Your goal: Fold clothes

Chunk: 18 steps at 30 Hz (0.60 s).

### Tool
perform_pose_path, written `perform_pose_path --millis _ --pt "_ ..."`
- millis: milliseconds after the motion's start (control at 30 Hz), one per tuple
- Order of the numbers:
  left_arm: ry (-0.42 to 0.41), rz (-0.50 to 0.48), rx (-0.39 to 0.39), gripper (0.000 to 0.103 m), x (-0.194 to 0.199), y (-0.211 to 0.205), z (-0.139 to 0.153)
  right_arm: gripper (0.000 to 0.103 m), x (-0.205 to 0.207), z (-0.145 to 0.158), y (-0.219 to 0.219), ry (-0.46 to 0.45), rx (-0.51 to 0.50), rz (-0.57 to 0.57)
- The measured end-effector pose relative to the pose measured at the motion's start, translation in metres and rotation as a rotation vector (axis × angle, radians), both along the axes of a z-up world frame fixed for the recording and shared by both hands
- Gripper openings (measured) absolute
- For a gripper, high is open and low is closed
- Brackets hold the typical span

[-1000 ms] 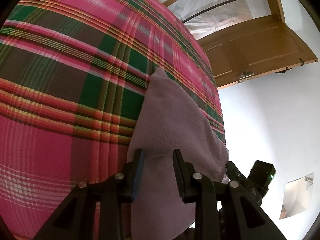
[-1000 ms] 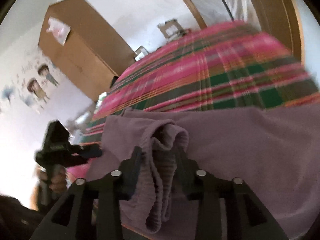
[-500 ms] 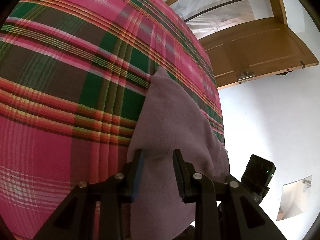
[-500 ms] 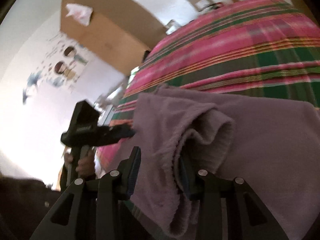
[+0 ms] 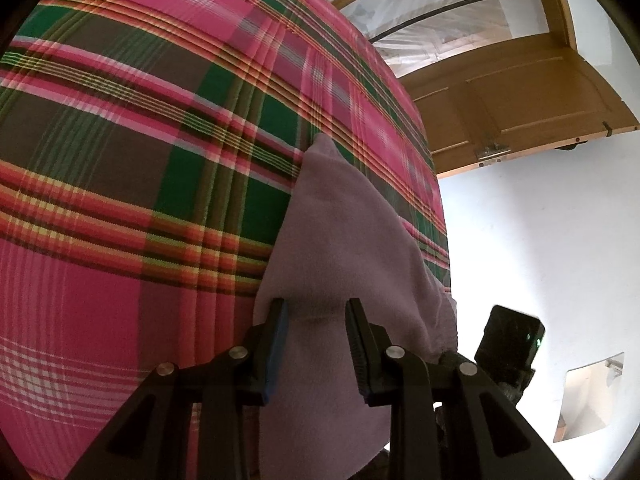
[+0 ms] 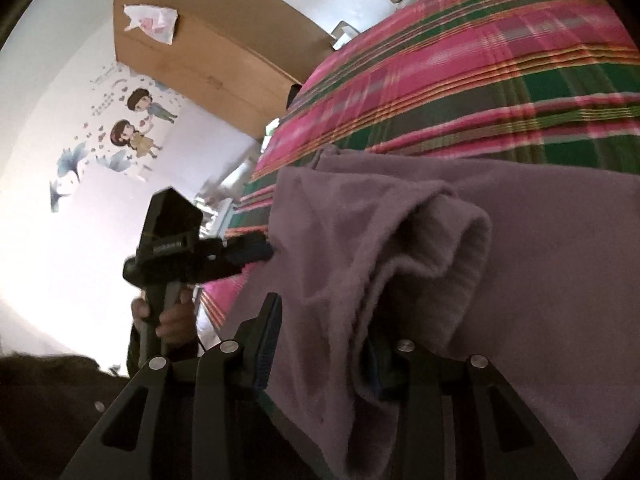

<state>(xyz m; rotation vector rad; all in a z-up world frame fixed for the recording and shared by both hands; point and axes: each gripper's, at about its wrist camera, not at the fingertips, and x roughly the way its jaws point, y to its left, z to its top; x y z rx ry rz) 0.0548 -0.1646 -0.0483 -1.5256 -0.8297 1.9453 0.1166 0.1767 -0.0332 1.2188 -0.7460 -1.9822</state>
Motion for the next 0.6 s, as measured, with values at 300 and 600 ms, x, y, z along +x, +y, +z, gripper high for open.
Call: perform_pose_path --millis 300,600 --pt "-0.001 -0.006 0.013 0.03 -0.001 0.0 -0.002 0.035 -0.028 -0.007 0.036 -0.03 -0.15 -0.206" --pt "0.002 -0.009 0.016 0.03 -0.001 -0.001 -0.001 0.02 -0.025 -0.012 0.055 -0.033 -0.103 -0.258"
